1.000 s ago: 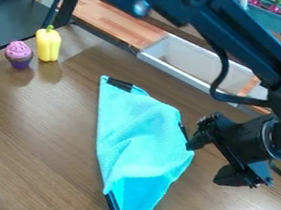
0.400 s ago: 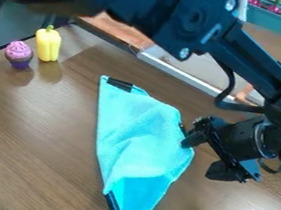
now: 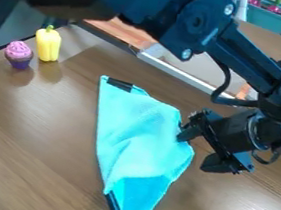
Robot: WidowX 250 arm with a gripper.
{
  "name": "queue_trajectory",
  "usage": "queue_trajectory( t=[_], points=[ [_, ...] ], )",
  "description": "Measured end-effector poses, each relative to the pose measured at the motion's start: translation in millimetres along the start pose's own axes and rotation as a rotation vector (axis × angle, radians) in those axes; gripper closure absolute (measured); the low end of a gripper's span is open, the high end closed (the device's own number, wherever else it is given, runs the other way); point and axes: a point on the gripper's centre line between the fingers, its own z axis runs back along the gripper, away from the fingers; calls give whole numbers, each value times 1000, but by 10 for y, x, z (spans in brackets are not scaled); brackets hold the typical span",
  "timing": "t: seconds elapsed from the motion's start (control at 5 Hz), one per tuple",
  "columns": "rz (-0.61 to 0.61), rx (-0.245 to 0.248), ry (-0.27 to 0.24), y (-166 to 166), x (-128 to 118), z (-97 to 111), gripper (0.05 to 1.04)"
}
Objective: Unfold the cloth from top right to bottom left
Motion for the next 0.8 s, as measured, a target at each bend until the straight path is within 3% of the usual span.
queue_trajectory(
  t=[0.4, 0.6, 0.8],
  points=[
    [17, 26, 7, 11, 112, -72, 123],
    [28, 38, 5, 30, 119, -77, 270],
    [22, 36, 4, 22, 91, -116, 575]
  ],
)
